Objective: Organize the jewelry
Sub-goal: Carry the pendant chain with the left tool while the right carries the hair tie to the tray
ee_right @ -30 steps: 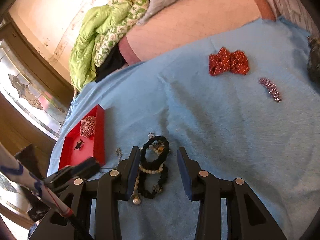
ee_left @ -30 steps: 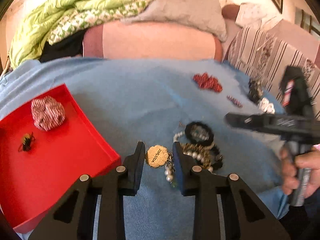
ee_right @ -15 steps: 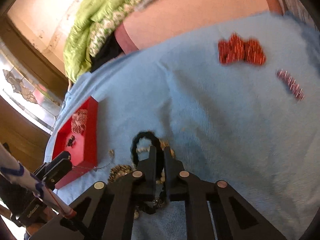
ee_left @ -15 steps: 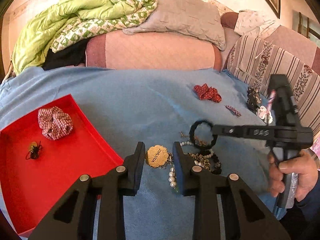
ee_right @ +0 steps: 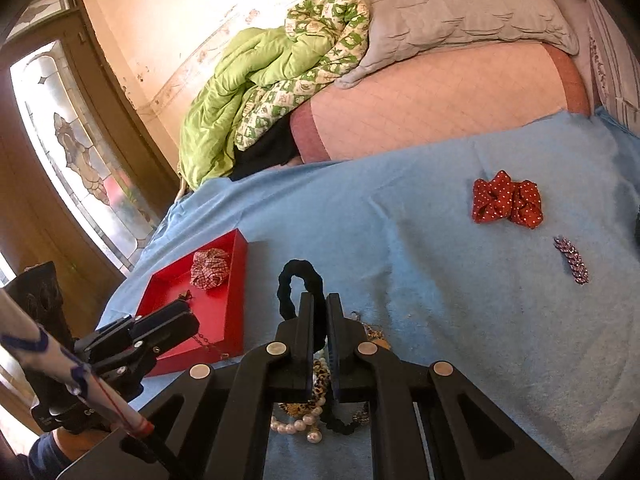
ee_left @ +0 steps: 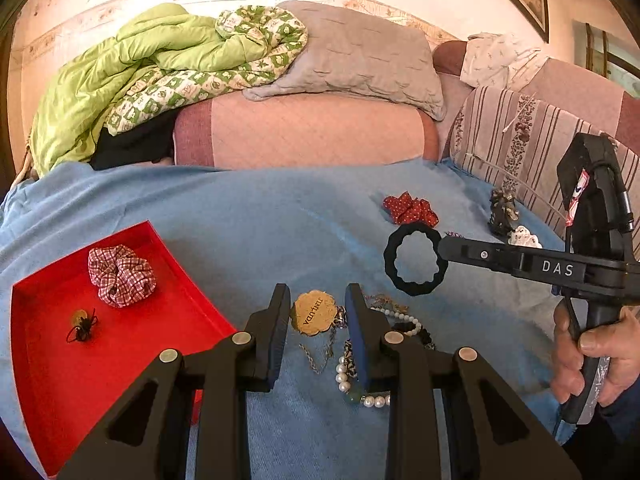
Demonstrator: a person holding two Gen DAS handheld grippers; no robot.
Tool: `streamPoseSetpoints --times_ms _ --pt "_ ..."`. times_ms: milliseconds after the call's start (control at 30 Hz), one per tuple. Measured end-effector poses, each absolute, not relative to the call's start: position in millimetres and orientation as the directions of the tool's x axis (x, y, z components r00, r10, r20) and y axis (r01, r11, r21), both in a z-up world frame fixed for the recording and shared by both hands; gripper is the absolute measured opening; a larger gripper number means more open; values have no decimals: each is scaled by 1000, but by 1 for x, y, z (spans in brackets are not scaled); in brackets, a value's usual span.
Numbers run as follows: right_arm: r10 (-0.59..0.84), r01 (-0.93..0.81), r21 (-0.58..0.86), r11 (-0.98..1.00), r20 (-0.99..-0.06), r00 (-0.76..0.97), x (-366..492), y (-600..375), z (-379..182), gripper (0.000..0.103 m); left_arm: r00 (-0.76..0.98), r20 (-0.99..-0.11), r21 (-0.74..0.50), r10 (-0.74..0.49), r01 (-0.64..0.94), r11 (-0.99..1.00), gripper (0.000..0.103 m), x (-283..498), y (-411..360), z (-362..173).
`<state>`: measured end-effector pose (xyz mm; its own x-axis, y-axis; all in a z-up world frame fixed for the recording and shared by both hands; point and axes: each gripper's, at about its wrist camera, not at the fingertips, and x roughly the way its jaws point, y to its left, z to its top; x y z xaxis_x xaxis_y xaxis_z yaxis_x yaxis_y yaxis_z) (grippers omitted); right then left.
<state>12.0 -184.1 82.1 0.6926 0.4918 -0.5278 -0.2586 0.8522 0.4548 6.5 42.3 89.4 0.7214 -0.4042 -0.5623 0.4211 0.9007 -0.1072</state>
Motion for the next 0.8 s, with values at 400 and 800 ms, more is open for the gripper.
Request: streamPoseSetpoints --times_ms 400,800 --pt "496 -267 454 850 -522 694 15 -179 84 7 758 -504 -145 -413 398 906 27 5 61 113" --pt "540 -314 473 823 -480 691 6 -154 99 7 831 -417 -177 -367 322 930 27 -2 109 159"
